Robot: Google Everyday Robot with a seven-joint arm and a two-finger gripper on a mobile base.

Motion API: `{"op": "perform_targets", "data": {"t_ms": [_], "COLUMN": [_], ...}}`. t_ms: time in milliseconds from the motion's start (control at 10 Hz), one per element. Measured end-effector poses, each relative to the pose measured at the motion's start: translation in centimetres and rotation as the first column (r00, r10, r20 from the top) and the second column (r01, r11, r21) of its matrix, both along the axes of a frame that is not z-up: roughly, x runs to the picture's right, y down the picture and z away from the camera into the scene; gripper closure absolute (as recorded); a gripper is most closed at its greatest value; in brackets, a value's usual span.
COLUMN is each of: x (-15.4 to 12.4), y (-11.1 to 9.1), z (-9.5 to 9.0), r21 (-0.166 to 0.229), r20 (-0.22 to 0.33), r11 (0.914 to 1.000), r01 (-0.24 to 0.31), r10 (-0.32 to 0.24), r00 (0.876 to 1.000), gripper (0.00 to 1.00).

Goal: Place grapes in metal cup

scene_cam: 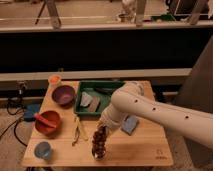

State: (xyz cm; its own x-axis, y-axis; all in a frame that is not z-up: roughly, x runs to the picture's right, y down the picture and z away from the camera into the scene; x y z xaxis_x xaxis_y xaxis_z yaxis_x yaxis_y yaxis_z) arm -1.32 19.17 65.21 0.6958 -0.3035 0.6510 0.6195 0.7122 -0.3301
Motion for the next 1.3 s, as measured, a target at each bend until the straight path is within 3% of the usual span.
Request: {"op": "perform_targets", "data": {"t_ms": [1300], "x": [-0.13], "y": [0.34], "z": [0.48], "r21": [-0.004], "r20": [0.001], "r11": [1.0], "r01": [0.004], "r10": [-0.004], "r00": [1.0], "gripper": [1.0]}}
